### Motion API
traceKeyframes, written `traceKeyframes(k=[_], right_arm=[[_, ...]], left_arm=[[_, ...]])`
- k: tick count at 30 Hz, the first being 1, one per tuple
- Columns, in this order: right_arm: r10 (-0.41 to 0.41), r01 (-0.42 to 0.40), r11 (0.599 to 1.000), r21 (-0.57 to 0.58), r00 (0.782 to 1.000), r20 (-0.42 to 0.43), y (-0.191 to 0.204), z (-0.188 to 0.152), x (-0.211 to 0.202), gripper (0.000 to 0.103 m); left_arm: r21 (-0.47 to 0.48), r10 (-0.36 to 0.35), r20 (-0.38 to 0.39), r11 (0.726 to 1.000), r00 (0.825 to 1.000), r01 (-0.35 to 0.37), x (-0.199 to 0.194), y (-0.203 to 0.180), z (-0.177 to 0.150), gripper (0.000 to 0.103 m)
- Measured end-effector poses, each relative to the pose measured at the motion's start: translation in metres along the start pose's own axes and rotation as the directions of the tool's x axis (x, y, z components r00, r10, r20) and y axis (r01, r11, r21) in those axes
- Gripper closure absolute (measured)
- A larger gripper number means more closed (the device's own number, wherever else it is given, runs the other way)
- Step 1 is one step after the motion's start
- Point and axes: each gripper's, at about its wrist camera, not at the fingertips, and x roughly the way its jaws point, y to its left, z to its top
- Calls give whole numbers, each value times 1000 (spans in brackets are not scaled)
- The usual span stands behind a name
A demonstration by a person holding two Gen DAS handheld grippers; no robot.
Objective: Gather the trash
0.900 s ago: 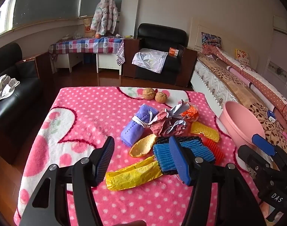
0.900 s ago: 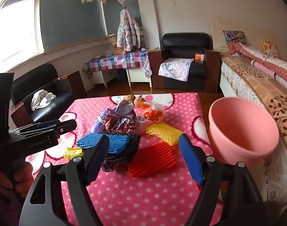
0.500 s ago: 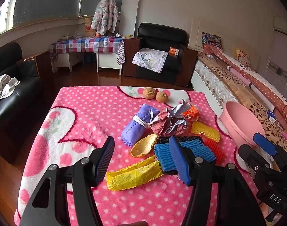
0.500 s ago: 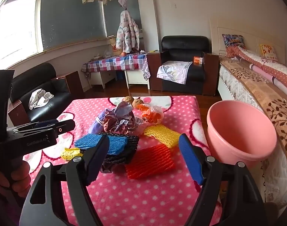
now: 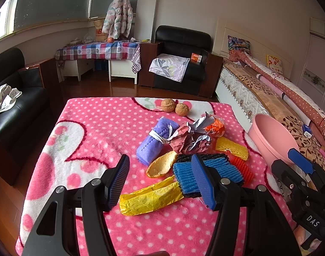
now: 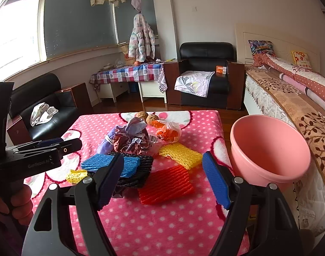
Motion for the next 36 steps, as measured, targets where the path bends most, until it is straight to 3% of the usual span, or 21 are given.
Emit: traceKeyframes(k=[36], right_arm=[[-8,8,1000,20,1000,9,-6,-2,2,27]], left_arm=[[1,1,-2,1000,1000,-1,0,0,0,43]])
